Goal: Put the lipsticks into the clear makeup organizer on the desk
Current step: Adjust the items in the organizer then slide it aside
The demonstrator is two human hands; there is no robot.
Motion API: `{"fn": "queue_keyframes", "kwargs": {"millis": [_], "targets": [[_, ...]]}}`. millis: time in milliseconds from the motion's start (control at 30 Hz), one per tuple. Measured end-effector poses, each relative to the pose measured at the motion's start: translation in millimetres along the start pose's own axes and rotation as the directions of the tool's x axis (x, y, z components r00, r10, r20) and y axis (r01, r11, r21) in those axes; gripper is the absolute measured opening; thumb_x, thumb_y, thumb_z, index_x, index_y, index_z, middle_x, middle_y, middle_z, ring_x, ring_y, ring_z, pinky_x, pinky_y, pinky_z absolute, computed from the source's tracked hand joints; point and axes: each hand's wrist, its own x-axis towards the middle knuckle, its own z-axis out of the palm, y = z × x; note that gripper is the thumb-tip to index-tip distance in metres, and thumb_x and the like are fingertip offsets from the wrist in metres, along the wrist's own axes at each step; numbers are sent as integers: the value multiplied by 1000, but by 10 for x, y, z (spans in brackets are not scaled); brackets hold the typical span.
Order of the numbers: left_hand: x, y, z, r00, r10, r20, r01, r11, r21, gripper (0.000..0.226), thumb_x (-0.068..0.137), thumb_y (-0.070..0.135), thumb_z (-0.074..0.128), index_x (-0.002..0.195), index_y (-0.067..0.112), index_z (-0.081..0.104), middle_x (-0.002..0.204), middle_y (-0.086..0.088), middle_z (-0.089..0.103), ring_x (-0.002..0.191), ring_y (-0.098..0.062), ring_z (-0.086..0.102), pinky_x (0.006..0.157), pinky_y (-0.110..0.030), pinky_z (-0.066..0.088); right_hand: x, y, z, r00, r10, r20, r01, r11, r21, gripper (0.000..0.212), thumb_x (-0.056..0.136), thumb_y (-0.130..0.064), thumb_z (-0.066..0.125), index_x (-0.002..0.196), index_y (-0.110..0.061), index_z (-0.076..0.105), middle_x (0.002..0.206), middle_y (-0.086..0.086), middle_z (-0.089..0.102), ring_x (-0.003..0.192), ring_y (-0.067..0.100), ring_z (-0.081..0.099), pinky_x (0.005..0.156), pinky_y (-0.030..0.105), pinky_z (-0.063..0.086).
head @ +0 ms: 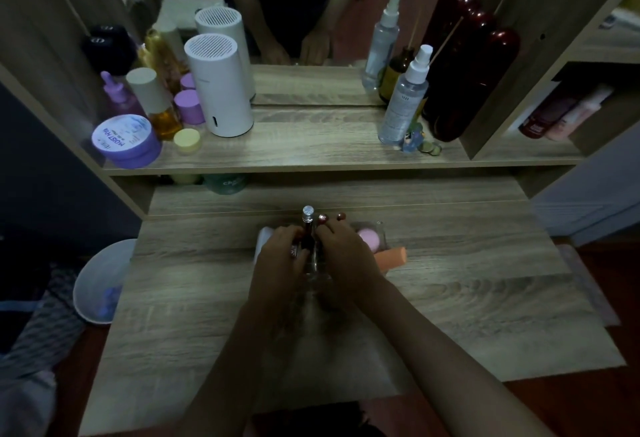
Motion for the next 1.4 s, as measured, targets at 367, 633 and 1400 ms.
{"fn": "queue_keyframes", "kwargs": {"millis": [367,633,1400], "targets": [[15,77,-76,993,94,-69,-89,994,65,20,79,9,64,98,6,62,104,-14,61,94,-26,56,85,-44,49,-46,20,23,1000,-11,28,11,1000,-6,29,83,-18,65,109,-6,58,116,13,59,102,24,53,83,28,43],[234,320,-206,959,278,-60,-265,950,165,38,78,9,62,116,11,58,121,-15,57,113,-27,51,94,-33,41,-14,-18,-161,996,-2,-88,2,1000,0,22,81,3,58,102,-2,64,103,18,68,88,30,65,71,29,43],[520,341,-166,927,324,189,-375,800,467,23,86,29,52,105,26,63,108,2,68,110,-17,55,116,-41,-1,217,146,-339,986,155,-62,-150,985,87,16,89,-5,54,103,-7,61,105,13,59,92,23,56,81,40,52]]}}
